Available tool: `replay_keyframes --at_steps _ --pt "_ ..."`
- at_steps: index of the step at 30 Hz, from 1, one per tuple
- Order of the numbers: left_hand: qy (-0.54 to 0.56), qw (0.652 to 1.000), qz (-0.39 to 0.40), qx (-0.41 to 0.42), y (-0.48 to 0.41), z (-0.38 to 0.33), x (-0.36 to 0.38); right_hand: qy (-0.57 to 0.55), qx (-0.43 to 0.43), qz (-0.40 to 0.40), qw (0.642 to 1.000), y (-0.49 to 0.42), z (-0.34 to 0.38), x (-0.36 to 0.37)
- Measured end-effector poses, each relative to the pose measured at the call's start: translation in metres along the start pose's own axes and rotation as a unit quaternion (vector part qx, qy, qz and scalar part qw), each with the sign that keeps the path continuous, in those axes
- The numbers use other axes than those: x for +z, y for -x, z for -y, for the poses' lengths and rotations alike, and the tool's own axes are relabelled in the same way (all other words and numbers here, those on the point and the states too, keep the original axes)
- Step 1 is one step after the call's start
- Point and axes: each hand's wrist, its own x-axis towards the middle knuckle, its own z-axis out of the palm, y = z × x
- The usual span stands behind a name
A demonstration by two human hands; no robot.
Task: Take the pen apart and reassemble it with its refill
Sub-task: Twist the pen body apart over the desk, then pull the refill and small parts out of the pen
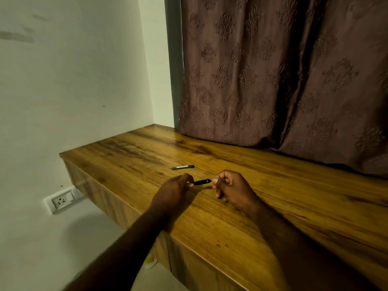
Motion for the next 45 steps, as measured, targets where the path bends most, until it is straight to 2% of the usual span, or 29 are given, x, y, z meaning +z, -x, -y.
replay_keyframes --at_steps 4,10,18,28,34,45 --pt "0.006 0.999 0.01 -0.036 -0.002 0.002 0.0 0.031 -0.01 -0.054 0.998 0.0 -0.007 -0.016" --pt "0.017 0.998 0.033 -0.042 -0.004 0.011 0.005 0.233 -0.023 -0.107 0.966 -0.002 -0.023 -0.041" --pt "0.004 0.997 0.057 -0.048 -0.008 0.024 0.008 0.352 -0.03 -0.059 0.934 -0.003 -0.02 -0.034" --pt "0.001 0.996 0.073 -0.041 -0.008 0.026 0.006 0.304 -0.011 -0.06 0.951 -0.001 -0.019 -0.04" --pt "-0.004 0.997 0.068 -0.032 -0.007 0.023 0.005 0.273 0.0 -0.087 0.958 -0.002 -0.023 -0.042" --pt "-0.005 0.998 0.069 0.005 -0.014 0.023 0.013 0.272 -0.003 -0.098 0.957 -0.003 -0.021 -0.038"
